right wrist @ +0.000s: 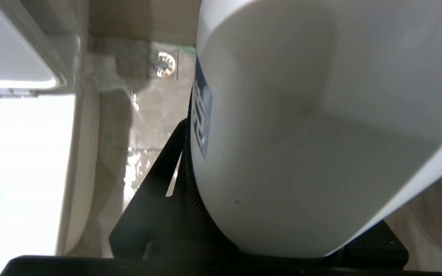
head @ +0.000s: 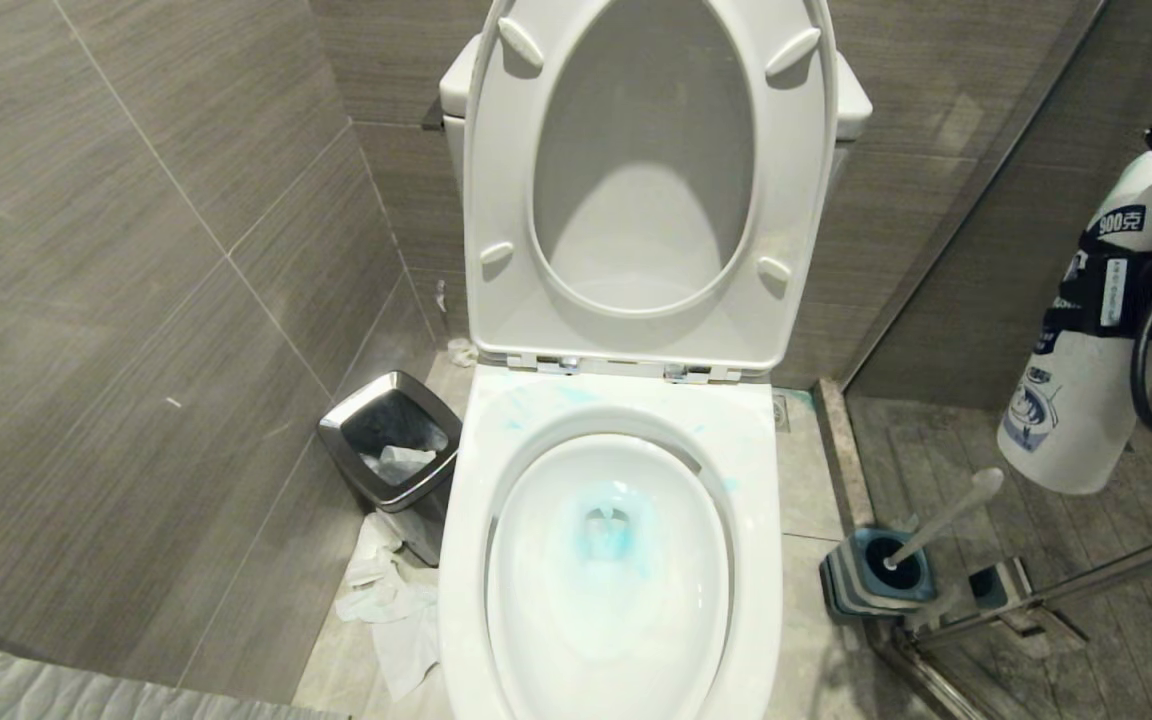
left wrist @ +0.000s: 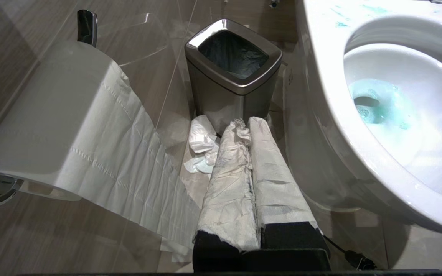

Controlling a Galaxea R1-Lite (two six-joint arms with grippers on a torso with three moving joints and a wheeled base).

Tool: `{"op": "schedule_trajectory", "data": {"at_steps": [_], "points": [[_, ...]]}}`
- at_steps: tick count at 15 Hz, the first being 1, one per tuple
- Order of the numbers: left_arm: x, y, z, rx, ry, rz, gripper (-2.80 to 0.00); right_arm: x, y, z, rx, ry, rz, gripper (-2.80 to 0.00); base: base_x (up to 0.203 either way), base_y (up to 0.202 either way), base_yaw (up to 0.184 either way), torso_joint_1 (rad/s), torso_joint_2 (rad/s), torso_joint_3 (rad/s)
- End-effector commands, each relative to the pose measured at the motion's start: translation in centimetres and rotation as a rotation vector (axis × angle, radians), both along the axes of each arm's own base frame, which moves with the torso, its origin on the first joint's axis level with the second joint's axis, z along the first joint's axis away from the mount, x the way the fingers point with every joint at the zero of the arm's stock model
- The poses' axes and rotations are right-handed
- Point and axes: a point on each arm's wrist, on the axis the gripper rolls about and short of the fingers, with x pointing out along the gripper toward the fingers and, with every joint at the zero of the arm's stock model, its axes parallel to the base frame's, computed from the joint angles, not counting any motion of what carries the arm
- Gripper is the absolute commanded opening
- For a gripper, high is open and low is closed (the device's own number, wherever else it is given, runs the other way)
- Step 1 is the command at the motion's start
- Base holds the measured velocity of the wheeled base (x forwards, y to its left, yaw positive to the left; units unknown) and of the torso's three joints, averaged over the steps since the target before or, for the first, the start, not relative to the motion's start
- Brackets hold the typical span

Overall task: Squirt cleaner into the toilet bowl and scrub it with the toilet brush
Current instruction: Place the cleaning agent on the floor

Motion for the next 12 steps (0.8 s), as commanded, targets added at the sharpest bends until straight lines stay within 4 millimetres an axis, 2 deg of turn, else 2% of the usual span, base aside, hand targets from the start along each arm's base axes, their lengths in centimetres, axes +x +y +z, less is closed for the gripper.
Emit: {"op": "schedule_trajectory", "data": {"at_steps": [1,4,7,12], "points": [[0.1,0.0,-0.2,0.000,0.007,0.001,-2.80,0.6,0.1,-0.2,-0.001,0.003,-0.005,-2.80,0.000,0.000,0.000,0.000,0.00,0.000],[0.1,0.0,-0.2,0.000,0.007,0.000,-2.80,2.2,0.3,-0.2,0.021,-0.128,0.002,-2.80,0.000,0.000,0.000,0.000,0.00,0.000],[0.1,0.0,-0.2,0.000,0.007,0.001,-2.80,4.6,0.6,-1.3,-0.008,-0.296,0.034,-2.80,0.000,0.000,0.000,0.000,0.00,0.000],[0.1,0.0,-0.2,0.000,0.007,0.001,-2.80,4.7,0.8,-2.9,-0.024,-0.302,0.139,-2.80,0.000,0.000,0.000,0.000,0.00,0.000]]}}
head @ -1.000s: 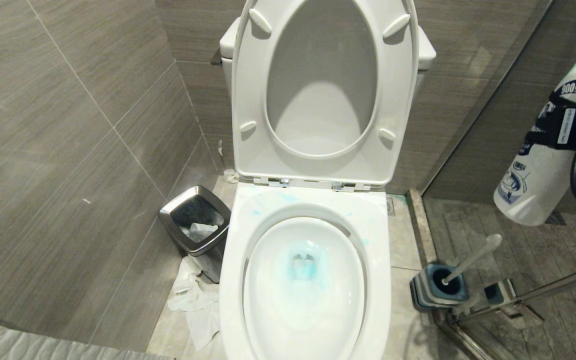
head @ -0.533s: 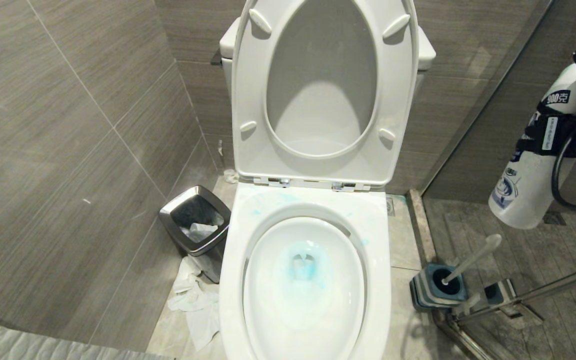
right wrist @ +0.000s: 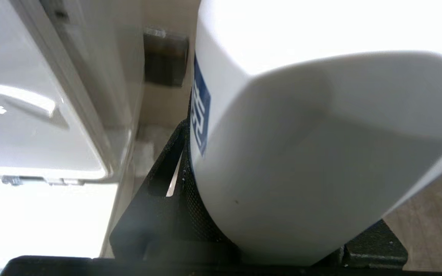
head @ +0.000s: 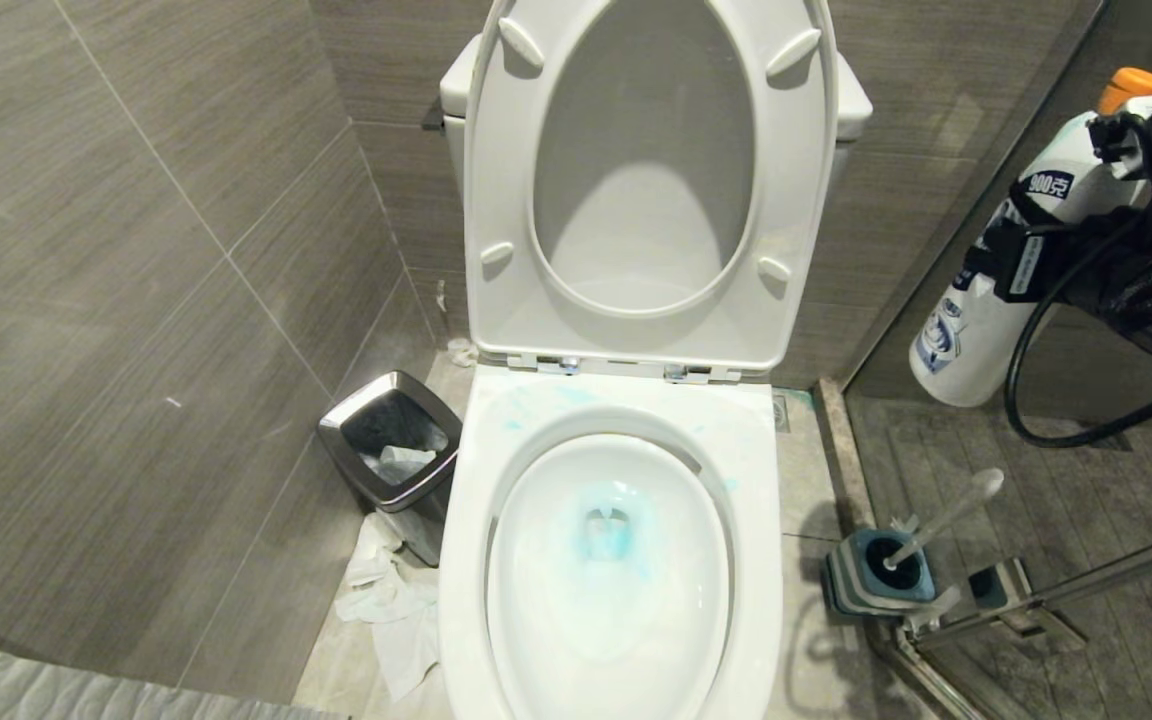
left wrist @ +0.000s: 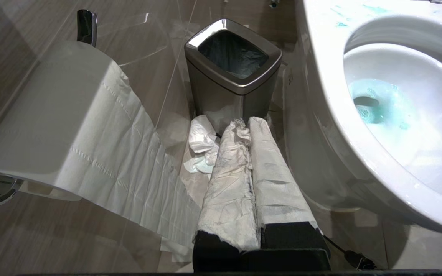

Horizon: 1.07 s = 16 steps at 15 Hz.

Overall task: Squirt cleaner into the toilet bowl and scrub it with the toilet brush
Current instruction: Place the cleaning agent on the floor

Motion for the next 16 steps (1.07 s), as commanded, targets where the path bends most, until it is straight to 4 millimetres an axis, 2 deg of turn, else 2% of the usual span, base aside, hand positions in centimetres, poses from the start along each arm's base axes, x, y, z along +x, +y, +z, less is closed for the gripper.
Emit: {"op": "schedule_trajectory", "data": {"at_steps": [1,4,7,9,16], "points": [[0.1,0.0,-0.2,-0.001,0.008,0.001,-2.80,0.2,0.0,-0.8,0.000,0.023,0.001,-2.80,0.000,0.000,0.000,0.000,0.00,0.000],[0.1,0.0,-0.2,0.002,0.008,-0.002,-2.80,0.2,0.1,-1.2,-0.001,0.035,0.014,-2.80,0.000,0.000,0.000,0.000,0.00,0.000],[0.1,0.0,-0.2,-0.001,0.008,-0.002,-2.80,-0.2,0.0,-2.6,-0.005,0.080,0.015,-2.80,-0.024,0.000,0.001,0.002,0.00,0.000],[0.1,0.0,-0.2,-0.001,0.008,-0.001,-2.80,-0.1,0.1,-2.7,-0.001,0.063,0.014,-2.80,-0.099,0.000,-0.004,0.004,0.01,0.001],[0.1,0.0,-0.2,-0.001,0.008,-0.001,-2.80,-0.3,0.1,-3.9,-0.010,0.105,0.016,-2.80,0.000,0.000,0.000,0.000,0.00,0.000]]}}
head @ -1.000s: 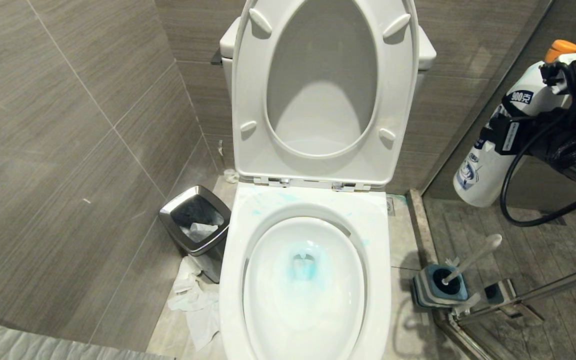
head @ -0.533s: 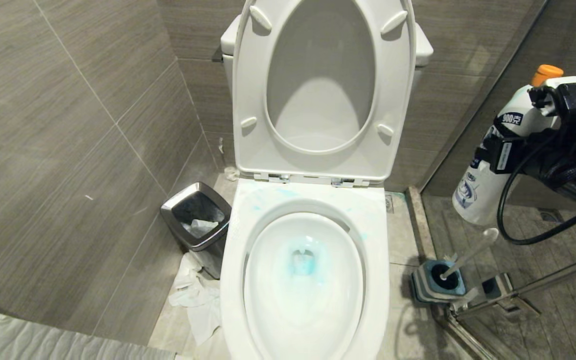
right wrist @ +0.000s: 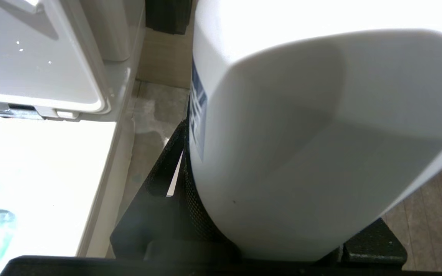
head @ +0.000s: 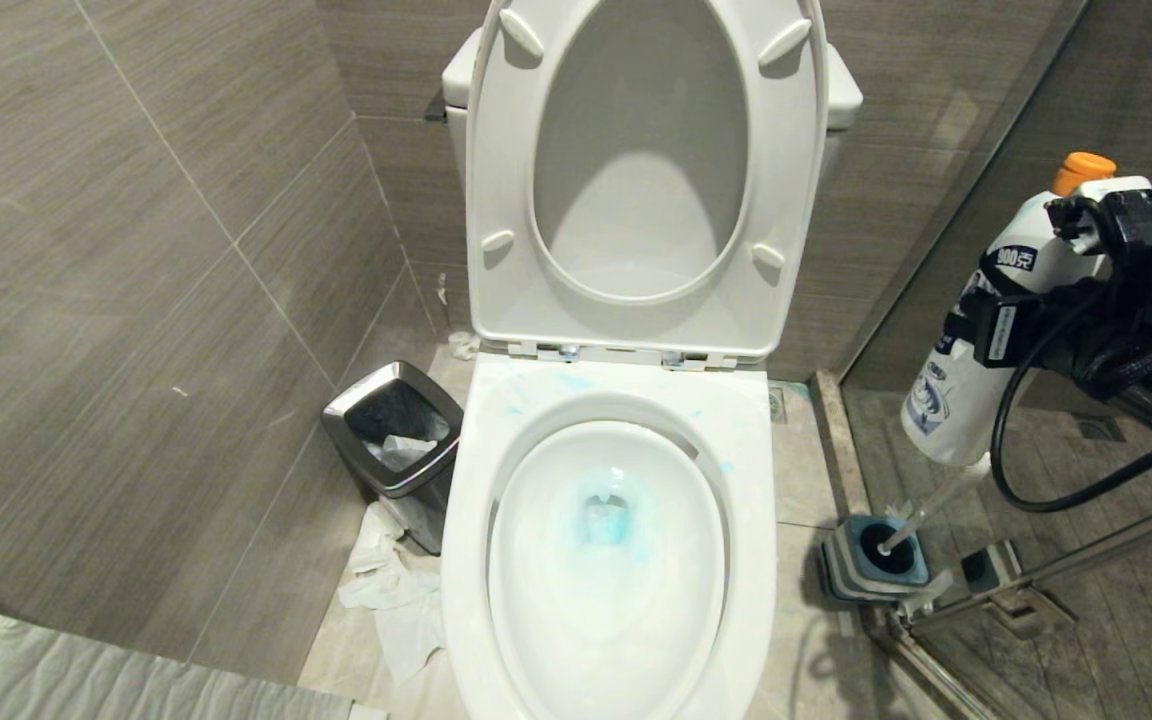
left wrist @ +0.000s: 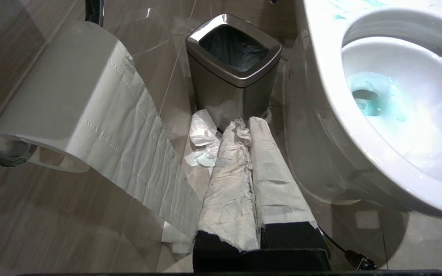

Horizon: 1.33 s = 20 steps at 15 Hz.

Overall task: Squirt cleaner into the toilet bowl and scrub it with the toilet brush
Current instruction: Place the cleaning agent on the floor

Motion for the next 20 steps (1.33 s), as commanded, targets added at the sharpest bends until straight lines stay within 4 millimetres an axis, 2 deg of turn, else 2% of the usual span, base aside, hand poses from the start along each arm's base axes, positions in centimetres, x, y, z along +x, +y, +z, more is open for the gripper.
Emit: {"op": "schedule_trajectory", "data": {"at_steps": [1,4,10,12,20], "points": [[0.1,0.0,-0.2,0.000,0.007,0.000,-2.80,0.1,0.0,-0.2,-0.002,0.004,-0.002,-2.80,0.000,0.000,0.000,0.000,0.00,0.000],[0.1,0.0,-0.2,0.001,0.007,0.000,-2.80,1.2,0.2,-1.4,-0.002,0.022,-0.002,-2.80,0.000,0.000,0.000,0.000,0.00,0.000],[0.0,0.0,-0.2,0.003,0.006,0.000,-2.80,6.1,0.8,-4.5,0.002,-0.003,0.001,-2.80,0.000,0.000,0.000,0.002,0.00,-0.159],[0.0,0.0,-0.2,0.003,0.006,0.000,-2.80,7.1,0.9,-3.8,0.008,-0.047,0.001,-2.80,0.000,0.000,0.000,0.007,0.00,-0.200],[0.0,0.0,-0.2,0.003,0.006,0.000,-2.80,7.2,0.9,-3.7,0.005,-0.060,-0.001,-2.80,0.000,0.000,0.000,0.002,0.00,-0.197]]}}
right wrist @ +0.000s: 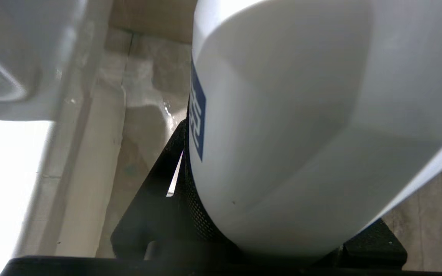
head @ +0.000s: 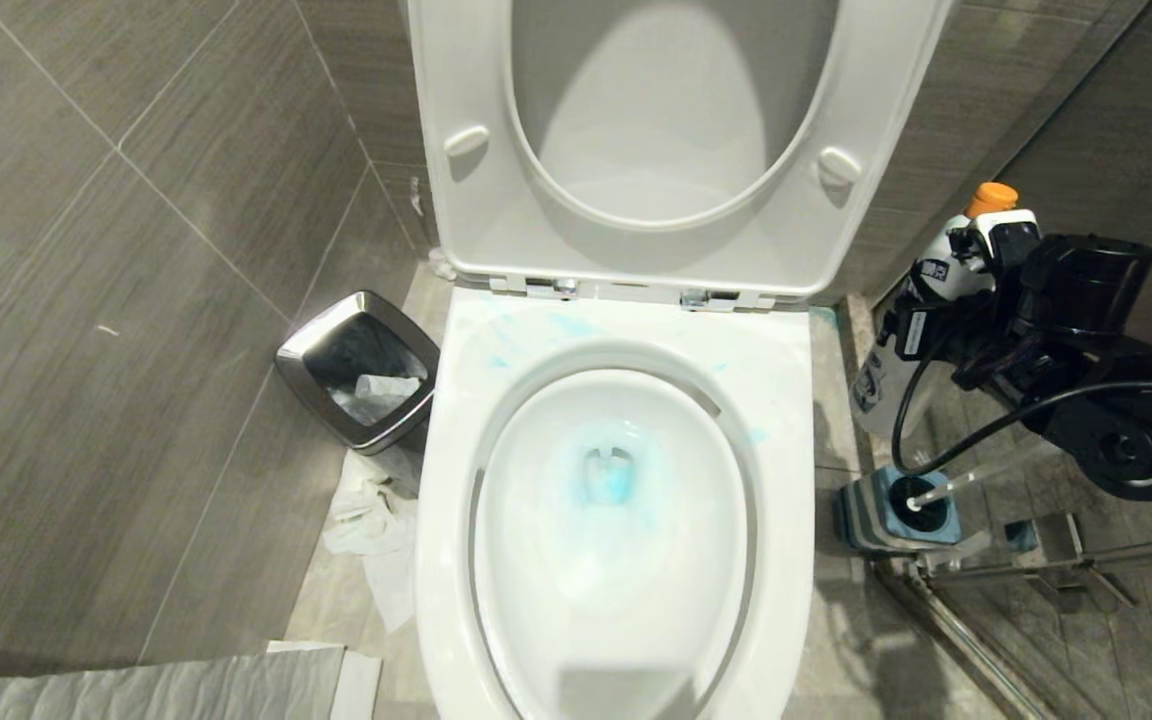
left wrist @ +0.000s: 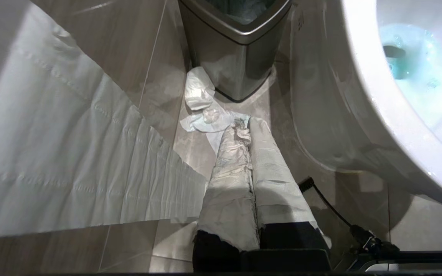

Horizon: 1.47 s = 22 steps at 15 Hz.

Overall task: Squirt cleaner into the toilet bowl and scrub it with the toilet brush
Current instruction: Place the cleaning agent on the floor

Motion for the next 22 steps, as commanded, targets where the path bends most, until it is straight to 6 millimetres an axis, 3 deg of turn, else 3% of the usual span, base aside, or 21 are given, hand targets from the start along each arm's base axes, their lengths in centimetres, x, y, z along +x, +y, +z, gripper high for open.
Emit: {"op": "schedule_trajectory", "data": {"at_steps": [1,13,22], "points": [[0.1,0.0,-0.2,0.000,0.007,0.000,-2.80,0.0,0.0,-0.1,-0.001,-0.001,0.000,-2.80,0.000,0.000,0.000,0.010,0.00,-0.191],[0.0,0.0,-0.2,0.000,0.007,0.001,-2.80,2.3,0.4,-2.5,-0.013,-0.060,0.032,-2.80,0.000,0.000,0.000,0.000,0.00,-0.198],[0.1,0.0,-0.2,-0.002,0.008,0.001,-2.80,3.0,0.6,-2.8,-0.008,-0.113,0.058,-2.80,0.000,0.000,0.000,0.004,0.00,-0.197]]}}
